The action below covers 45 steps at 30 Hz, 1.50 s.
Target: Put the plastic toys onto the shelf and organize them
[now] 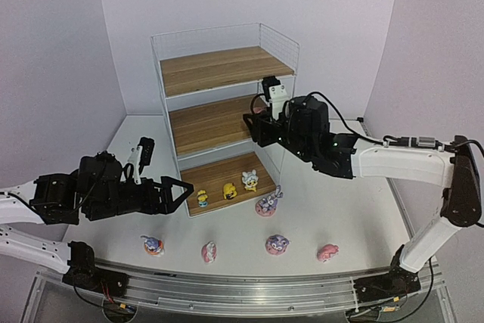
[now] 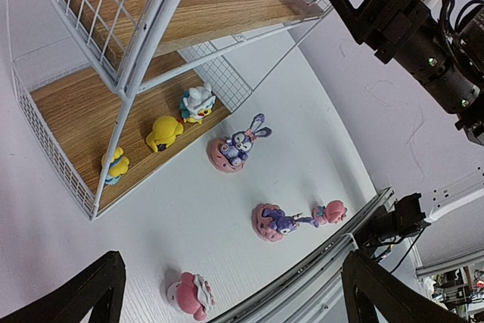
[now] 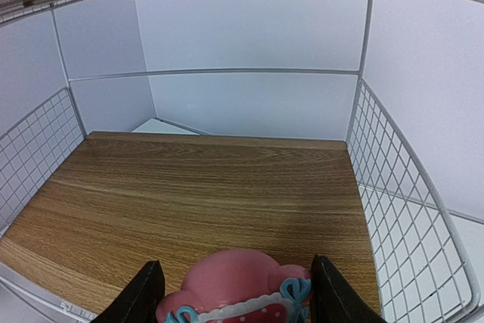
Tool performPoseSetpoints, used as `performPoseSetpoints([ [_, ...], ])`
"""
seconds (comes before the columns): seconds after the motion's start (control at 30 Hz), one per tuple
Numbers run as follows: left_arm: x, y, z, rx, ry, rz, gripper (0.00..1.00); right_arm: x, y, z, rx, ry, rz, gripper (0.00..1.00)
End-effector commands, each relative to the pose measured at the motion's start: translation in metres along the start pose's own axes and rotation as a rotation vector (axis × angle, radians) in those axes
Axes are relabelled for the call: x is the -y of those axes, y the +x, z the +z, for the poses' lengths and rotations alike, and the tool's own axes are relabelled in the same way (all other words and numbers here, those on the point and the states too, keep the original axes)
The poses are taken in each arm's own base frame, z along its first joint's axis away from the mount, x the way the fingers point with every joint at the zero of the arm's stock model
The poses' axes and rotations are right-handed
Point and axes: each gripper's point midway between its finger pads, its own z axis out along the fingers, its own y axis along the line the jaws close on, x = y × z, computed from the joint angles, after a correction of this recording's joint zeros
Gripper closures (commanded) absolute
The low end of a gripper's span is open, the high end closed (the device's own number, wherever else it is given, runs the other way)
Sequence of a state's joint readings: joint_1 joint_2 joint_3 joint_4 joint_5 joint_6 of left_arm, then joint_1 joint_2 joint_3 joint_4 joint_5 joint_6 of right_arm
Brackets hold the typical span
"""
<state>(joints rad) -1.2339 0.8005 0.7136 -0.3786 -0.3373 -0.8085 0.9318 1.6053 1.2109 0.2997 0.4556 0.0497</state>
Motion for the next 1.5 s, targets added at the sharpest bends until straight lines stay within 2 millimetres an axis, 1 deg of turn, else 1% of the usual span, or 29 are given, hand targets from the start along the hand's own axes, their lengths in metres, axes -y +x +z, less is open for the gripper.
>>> performPoseSetpoints([
  [0.0, 0.008, -0.011, -0.001, 0.042, 0.024, -0.002, 0.00, 0.005, -0.013, 0.004, 0.067, 0.031, 0.017, 0.72],
  [0.17, 0.007, -0.011, -0.001, 0.042, 0.024, -0.004, 0.00, 0.007, -0.010, 0.005, 0.074, 0.043, 0.017, 0.71],
  [0.43, 0.008, -0.012, -0.002, 0.047, 0.028, -0.008, 0.00, 0.009, -0.005, 0.010, 0.076, 0.061, 0.009, 0.65],
  [0.57, 0.008, -0.012, -0.002, 0.046, 0.027, -0.008, 0.00, 0.010, -0.003, 0.011, 0.073, 0.071, 0.006, 0.60],
  [0.7, 0.009, -0.013, -0.002, 0.047, 0.028, -0.005, 0.00, 0.011, 0.000, 0.011, 0.067, 0.075, 0.004, 0.57],
  [0.87, 0.008, -0.013, -0.002, 0.049, 0.027, -0.005, 0.00, 0.012, 0.004, 0.012, 0.061, 0.078, 0.007, 0.56],
  [0.93, 0.009, -0.013, -0.003, 0.049, 0.028, -0.004, 0.00, 0.012, 0.005, 0.012, 0.059, 0.078, 0.009, 0.52],
  [1.17, 0.008, -0.014, -0.006, 0.053, 0.031, -0.009, 0.00, 0.013, 0.009, 0.012, 0.053, 0.084, 0.016, 0.47],
  [1.27, 0.007, -0.013, -0.005, 0.050, 0.028, -0.009, 0.00, 0.014, 0.010, 0.013, 0.049, 0.089, 0.017, 0.43],
  [1.33, 0.007, -0.014, -0.006, 0.051, 0.029, -0.011, 0.00, 0.014, 0.012, 0.013, 0.047, 0.091, 0.017, 0.42],
  [1.4, 0.007, -0.014, -0.006, 0.053, 0.029, -0.012, 0.00, 0.015, 0.013, 0.013, 0.046, 0.095, 0.019, 0.38],
  [1.47, 0.007, -0.015, -0.007, 0.055, 0.031, -0.013, 0.00, 0.016, 0.013, 0.013, 0.045, 0.101, 0.022, 0.32],
])
